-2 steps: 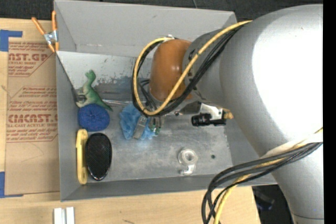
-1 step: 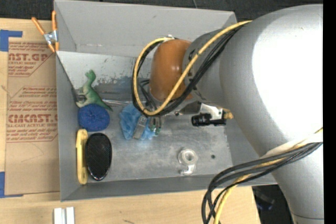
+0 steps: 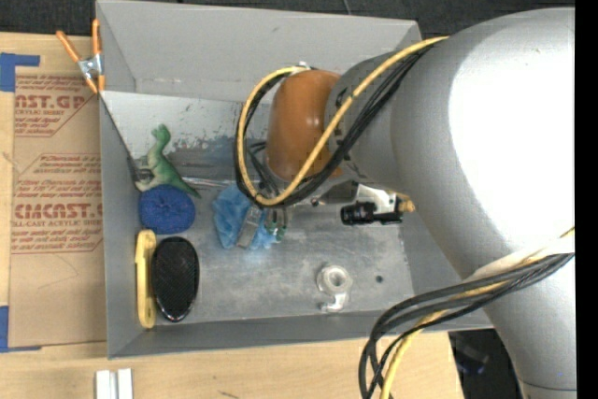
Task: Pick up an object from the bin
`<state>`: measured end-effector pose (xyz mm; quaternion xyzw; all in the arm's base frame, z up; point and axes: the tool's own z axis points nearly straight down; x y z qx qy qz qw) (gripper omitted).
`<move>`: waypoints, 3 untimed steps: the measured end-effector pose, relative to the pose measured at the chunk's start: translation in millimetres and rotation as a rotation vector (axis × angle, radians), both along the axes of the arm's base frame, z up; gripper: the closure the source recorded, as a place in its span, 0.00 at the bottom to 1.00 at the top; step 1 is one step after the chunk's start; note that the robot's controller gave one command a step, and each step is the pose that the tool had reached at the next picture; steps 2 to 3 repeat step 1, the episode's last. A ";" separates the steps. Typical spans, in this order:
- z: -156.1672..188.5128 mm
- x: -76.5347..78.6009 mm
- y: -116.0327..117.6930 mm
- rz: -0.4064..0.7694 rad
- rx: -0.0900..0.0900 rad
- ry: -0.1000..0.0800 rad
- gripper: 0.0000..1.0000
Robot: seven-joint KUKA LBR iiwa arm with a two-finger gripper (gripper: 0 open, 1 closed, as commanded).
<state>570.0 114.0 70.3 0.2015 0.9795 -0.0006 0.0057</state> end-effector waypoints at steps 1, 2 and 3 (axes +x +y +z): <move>0.0 0.0 0.0 0.000 0.000 0.000 1.00; 0.0 0.0 0.0 0.000 0.000 0.000 1.00; 0.0 0.0 0.0 0.000 0.000 0.000 1.00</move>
Offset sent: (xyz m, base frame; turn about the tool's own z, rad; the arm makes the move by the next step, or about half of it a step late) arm 0.0000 0.0000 0.0000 0.0000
